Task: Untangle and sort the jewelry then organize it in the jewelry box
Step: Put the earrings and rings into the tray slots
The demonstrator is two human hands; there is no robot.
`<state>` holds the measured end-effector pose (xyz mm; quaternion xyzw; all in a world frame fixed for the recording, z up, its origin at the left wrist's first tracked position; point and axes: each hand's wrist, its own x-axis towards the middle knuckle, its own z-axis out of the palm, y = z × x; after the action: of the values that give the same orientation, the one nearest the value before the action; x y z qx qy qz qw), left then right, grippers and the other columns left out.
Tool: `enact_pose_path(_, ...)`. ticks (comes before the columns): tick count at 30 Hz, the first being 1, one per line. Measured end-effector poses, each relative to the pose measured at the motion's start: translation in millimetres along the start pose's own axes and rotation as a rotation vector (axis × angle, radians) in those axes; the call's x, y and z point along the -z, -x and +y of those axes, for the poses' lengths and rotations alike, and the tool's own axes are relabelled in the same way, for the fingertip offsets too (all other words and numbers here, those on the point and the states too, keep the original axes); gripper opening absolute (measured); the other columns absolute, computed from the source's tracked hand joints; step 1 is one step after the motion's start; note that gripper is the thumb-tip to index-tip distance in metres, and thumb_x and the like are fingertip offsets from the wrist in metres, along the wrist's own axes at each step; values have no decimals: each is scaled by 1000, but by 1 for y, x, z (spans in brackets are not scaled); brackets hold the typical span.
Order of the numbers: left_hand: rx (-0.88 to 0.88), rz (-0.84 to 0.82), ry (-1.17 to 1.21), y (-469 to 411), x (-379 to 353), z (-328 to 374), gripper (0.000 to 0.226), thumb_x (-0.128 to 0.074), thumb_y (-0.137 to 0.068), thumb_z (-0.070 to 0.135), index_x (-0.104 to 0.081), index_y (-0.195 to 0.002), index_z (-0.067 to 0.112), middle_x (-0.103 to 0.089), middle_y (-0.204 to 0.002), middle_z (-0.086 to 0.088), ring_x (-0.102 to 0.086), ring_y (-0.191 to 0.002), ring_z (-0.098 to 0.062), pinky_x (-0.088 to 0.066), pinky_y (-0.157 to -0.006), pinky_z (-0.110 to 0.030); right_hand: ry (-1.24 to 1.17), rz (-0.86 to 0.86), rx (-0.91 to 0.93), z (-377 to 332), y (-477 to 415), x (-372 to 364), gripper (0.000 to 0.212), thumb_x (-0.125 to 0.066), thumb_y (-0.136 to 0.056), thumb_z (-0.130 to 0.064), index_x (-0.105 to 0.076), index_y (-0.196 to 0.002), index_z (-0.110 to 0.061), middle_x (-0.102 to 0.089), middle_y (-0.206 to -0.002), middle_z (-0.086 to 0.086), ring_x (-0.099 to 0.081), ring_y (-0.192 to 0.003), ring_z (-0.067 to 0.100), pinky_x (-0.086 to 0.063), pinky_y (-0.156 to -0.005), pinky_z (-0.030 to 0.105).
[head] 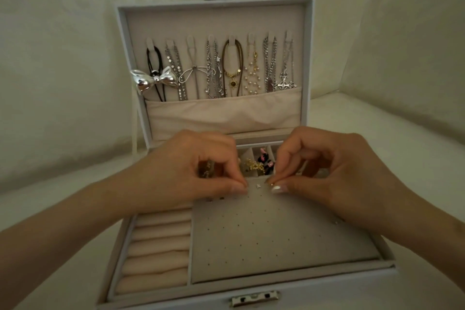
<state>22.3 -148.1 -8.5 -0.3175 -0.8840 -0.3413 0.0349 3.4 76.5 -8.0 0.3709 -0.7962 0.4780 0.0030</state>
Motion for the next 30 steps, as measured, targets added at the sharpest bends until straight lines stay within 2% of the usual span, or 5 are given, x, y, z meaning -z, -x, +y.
enact_pose_path(4, 29, 99, 52, 3, -1, -1, 13, -67, -77, 38, -71, -80, 26, -66, -78, 9, -63, -73, -13, -49, -67, -19, 27, -9, 17, -1, -4, 1, 30, -80, -68, 1, -63, -71, -24, -69, -66, -9, -64, -64, 2, -43, -61, 7)
enact_pose_path(8, 156, 278, 197, 5, 9, -5, 21, -64, -70, 47, -71, -79, 28, -69, -78, 3, -62, -71, -31, -53, -67, -41, 17, -5, 14, -3, -4, 2, 28, -80, -68, 2, -64, -71, -21, -69, -67, -10, -64, -64, 1, -44, -60, 7)
enact_pose_path(12, 48, 155, 16, 10, 4, -2, 16, -66, -75, 42, -70, -80, 28, -65, -76, 8, -61, -71, -14, -51, -65, -25, 16, -12, 20, -3, -5, 0, 27, -79, -68, 3, -64, -72, -20, -68, -66, -7, -64, -63, 4, -45, -60, 8)
enact_pose_path(20, -65, 74, -172, 8, -2, -1, 19, -64, -80, 39, -72, -76, 22, -61, -78, 12, -60, -78, -8, -51, -64, -36, -29, 9, -18, 2, -3, 0, 27, -80, -67, 2, -65, -71, -19, -70, -68, -3, -66, -64, 7, -47, -61, 12)
enact_pose_path(30, -103, 37, -183, 7, 3, 1, 15, -65, -82, 32, -72, -78, 19, -62, -81, 11, -62, -78, -7, -52, -64, -34, -73, 26, -17, 6, 0, 1, 26, -80, -66, 2, -65, -71, -18, -70, -68, -3, -65, -64, 6, -46, -61, 10)
